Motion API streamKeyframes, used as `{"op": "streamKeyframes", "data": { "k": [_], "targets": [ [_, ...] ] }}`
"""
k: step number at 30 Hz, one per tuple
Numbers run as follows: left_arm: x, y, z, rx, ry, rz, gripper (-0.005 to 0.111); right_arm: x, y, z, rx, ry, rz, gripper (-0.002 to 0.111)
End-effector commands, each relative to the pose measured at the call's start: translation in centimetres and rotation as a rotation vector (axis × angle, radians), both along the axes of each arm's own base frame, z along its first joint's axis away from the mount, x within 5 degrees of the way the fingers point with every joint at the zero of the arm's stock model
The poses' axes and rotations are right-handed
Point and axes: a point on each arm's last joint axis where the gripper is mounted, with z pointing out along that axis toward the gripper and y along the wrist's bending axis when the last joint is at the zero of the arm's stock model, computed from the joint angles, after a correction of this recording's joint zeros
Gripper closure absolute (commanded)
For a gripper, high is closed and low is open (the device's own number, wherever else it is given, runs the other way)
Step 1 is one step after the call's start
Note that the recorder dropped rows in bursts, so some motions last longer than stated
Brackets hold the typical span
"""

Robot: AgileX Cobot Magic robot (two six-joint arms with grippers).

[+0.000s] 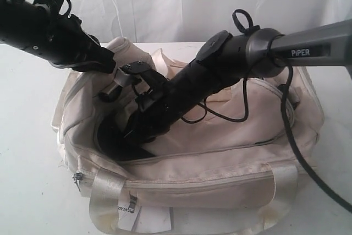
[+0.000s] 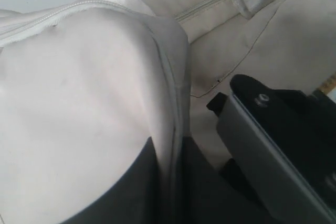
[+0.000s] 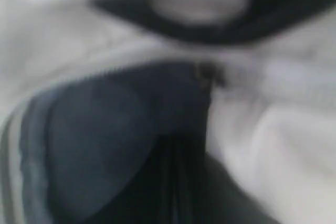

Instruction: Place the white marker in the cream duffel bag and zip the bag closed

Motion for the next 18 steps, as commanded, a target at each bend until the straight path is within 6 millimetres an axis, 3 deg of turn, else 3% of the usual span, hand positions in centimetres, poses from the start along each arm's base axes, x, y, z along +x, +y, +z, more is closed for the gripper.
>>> {"op": "streamKeyframes", "data": {
  "k": [1,4,7,9,13,18],
  "targets": [
    [-0.3,-0.3,0.8,-0.033,-0.026,-0.002,0.089,-0.5,-0.5,2.0,-0.024,-0.017,0.009,0.108],
    [-0.3,-0.3,0.8,-0.034,-0.030,0.000,0.089,-0.6,-0.6,3.1,-0.003,-0.031,0.003,0.108],
    [-0.3,-0.3,0.8,-0.034,-0.034,0.003,0.089,-0.5,-0.4,2.9,0.008,0.002,-0.026,0.108],
    [-0.2,-0.3,0.8,-0.034,-0.035,0.004,0.089,-0.4,-0.2,2.4,0.014,0.035,-0.044,0.102],
    [-0.2,-0.3,0.8,-0.034,-0.037,0.005,0.089,0.1,0.2,1.1,0.040,0.074,-0.095,0.079],
    [-0.2,-0.3,0.8,-0.034,-0.037,0.005,0.089,0.7,0.6,-0.4,0.061,0.073,-0.112,0.075]
  ]
}}
